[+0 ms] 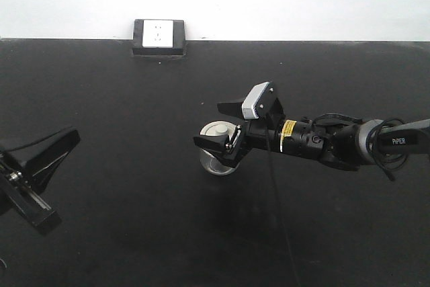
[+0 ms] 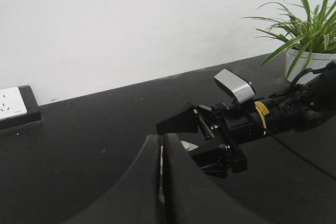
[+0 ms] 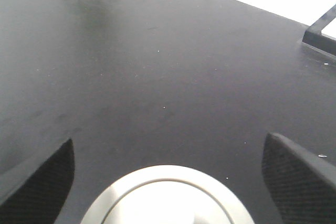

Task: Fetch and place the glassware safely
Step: 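Open the right gripper and withdraw it up and away from the jar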

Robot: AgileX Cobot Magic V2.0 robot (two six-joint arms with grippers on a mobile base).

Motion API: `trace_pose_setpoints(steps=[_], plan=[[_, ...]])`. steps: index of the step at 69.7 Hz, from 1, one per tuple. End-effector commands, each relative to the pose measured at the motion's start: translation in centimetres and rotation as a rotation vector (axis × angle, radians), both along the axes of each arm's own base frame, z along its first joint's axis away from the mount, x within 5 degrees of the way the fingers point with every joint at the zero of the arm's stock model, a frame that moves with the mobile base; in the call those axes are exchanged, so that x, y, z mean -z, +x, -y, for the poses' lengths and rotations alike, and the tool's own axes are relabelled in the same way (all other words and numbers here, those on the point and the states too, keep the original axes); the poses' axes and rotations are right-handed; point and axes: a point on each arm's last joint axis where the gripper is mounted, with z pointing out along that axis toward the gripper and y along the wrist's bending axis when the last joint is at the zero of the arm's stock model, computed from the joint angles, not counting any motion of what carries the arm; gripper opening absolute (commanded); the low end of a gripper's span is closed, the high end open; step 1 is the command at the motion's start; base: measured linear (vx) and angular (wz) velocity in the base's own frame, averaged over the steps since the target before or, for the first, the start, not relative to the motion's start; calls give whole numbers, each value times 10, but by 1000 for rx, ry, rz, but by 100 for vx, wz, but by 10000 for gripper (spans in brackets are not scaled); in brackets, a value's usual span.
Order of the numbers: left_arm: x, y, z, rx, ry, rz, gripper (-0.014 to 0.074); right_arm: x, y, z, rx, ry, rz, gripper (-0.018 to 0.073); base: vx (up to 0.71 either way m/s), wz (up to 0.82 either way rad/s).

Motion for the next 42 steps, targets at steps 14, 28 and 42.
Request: trace_pose_setpoints(steps=[14,28,42], plan=[[-15,0,2,22,-71,61,2,-63,0,3,26,110,140,652,0,0],[-15,0,2,22,-71,61,2,-109,-8,10,110,92,116,565,0,0],[-15,0,2,22,-71,61,2,-168,-30,26,254,43,68,391,0,0]])
